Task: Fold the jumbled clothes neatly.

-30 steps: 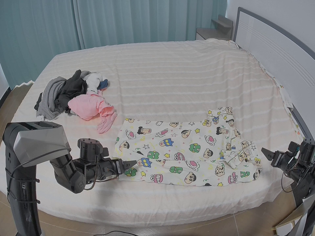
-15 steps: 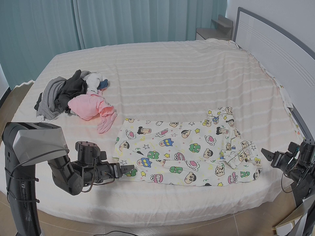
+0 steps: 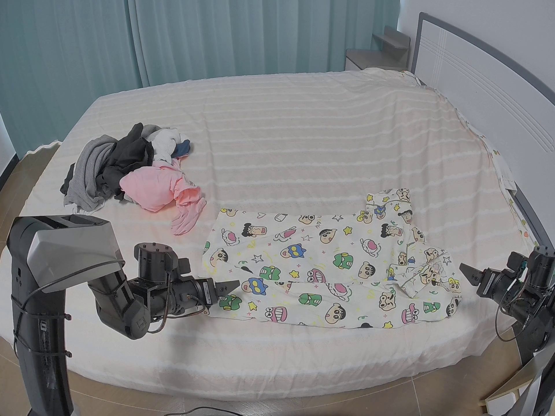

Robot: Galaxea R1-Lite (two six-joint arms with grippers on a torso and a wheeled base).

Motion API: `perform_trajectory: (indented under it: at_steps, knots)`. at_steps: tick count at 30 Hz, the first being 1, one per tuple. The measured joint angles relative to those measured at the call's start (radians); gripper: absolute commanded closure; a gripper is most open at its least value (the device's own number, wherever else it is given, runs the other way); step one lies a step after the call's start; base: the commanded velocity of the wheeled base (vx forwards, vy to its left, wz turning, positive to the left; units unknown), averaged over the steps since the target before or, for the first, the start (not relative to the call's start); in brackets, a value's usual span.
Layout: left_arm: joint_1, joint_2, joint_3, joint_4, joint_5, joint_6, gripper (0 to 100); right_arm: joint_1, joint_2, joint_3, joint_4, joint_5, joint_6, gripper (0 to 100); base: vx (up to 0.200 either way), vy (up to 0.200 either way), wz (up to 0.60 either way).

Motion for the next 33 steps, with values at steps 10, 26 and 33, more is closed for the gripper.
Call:
perform_trajectory:
  at_steps: [10,26,33]
  knots:
    - [-0.006,0.032,-0.024,-0.02,0.001,0.002,0,0.003,0.0,0.001,0.0,0.0,0.001,0,0.0,0.0,0.0]
    - [-0.003,0.08,0.005,-0.054,0.002,0.005,100,0.001,0.006,0.002,0.0,0.0,0.0,0,0.0,0.0,0.0]
    - [0.002,0.048,0.054,-0.049,0.001,0.022,100,0.001,0.021,0.003,0.0,0.0,0.0,0,0.0,0.0,0.0]
